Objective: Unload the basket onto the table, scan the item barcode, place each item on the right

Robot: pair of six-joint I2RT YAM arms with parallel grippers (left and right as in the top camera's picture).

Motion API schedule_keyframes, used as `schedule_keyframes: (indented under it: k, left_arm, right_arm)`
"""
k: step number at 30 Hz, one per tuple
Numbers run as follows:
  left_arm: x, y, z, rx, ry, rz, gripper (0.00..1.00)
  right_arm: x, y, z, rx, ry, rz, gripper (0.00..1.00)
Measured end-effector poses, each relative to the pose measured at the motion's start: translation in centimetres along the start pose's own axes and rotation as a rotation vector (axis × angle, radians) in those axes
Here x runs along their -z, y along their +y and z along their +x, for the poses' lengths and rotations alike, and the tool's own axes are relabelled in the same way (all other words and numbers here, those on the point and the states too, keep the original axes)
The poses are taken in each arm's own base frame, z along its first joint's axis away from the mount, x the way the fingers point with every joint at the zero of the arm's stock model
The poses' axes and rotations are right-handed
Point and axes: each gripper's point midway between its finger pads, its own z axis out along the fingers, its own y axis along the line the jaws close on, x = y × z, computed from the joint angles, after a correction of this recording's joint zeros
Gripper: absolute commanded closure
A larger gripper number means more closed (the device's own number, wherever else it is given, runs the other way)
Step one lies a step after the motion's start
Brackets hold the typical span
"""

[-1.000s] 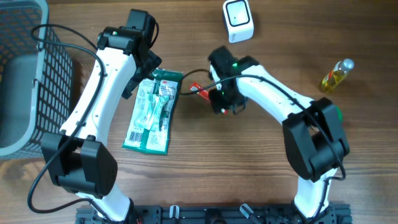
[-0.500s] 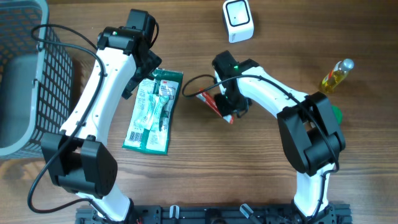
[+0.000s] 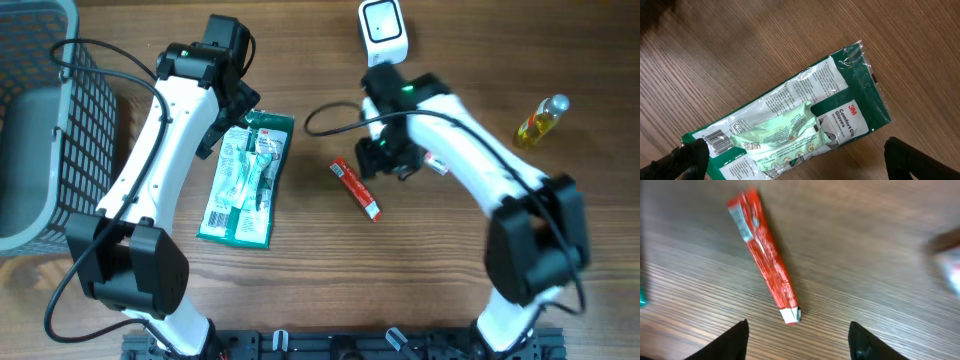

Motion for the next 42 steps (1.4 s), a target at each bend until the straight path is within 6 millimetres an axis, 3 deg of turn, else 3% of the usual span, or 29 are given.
schedule_keyframes:
  k: [2, 4, 5, 9, 12, 16, 20, 22, 25, 27, 29, 31, 33, 42]
  left_arm:
    - [0.0, 0.0, 0.0, 0.0, 0.0, 0.0, 0.0]
    - [0.0, 0.0, 0.0, 0.0, 0.0, 0.0, 0.0]
    - [0.0, 0.0, 0.0, 0.0, 0.0, 0.0, 0.0]
    - [0.1, -1.6, -0.8, 0.02, -0.033, 0.064, 0.0]
    - [-0.2, -0.7, -1.7, 0.046, -0.029, 0.047, 0.0]
    - [-1.4, 3.4, -5.0, 0.166, -0.009, -0.028, 0.0]
    - [-2.1, 5.9, -7.3, 0.243, -0.009, -0.06, 0.0]
    - [-2.3, 7.0, -7.8, 0.162, 0.003, -0.078, 0.0]
    - [-2.4, 6.3, -9.0, -0.035, -0.028, -0.04, 0.0]
    - [-2.4, 5.3, -9.9, -0.186, -0.06, -0.003, 0.0]
    - [-2.4, 4.9, -10.1, -0.255, -0.071, 0.009, 0.0]
    - [-2.4, 4.9, -10.1, -0.308, -0.071, 0.011, 0.0]
    - [-2.4, 4.9, -10.1, -0.322, -0.071, 0.01, 0.0]
    - [-2.4, 4.9, -10.1, -0.333, -0.072, 0.01, 0.0]
  right_arm:
    - [2.2, -1.3, -0.5, -0.04, -0.063, -0.008, 0.32]
    - [2.7, -2.6, -0.7, -0.079, -0.075, -0.007, 0.28]
    - [2.7, -3.3, -0.7, -0.097, -0.072, -0.005, 0.0]
    - [1.4, -4.0, 0.0, -0.122, -0.05, -0.014, 0.01]
    - [0.2, -3.7, 1.3, -0.128, -0.004, -0.042, 0.14]
    - [-1.5, -3.1, 1.9, -0.116, 0.004, -0.066, 0.32]
    - [-3.9, -0.8, 2.3, -0.037, -0.013, -0.082, 0.32]
    - [-4.3, 0.1, 2.6, -0.007, -0.011, -0.082, 0.32]
    - [-4.4, 0.3, 2.2, 0.012, -0.029, -0.065, 0.38]
    - [-4.5, 0.3, 2.0, 0.037, -0.04, -0.059, 0.59]
    - [-4.5, 0.2, 2.0, 0.052, -0.041, -0.056, 0.68]
    - [-5.0, 0.0, 2.6, 0.052, -0.025, -0.053, 0.69]
    - [-5.8, -0.3, 3.5, 0.049, -0.003, -0.049, 0.63]
    - [-7.3, 0.1, 3.7, 0.096, -0.027, -0.089, 0.59]
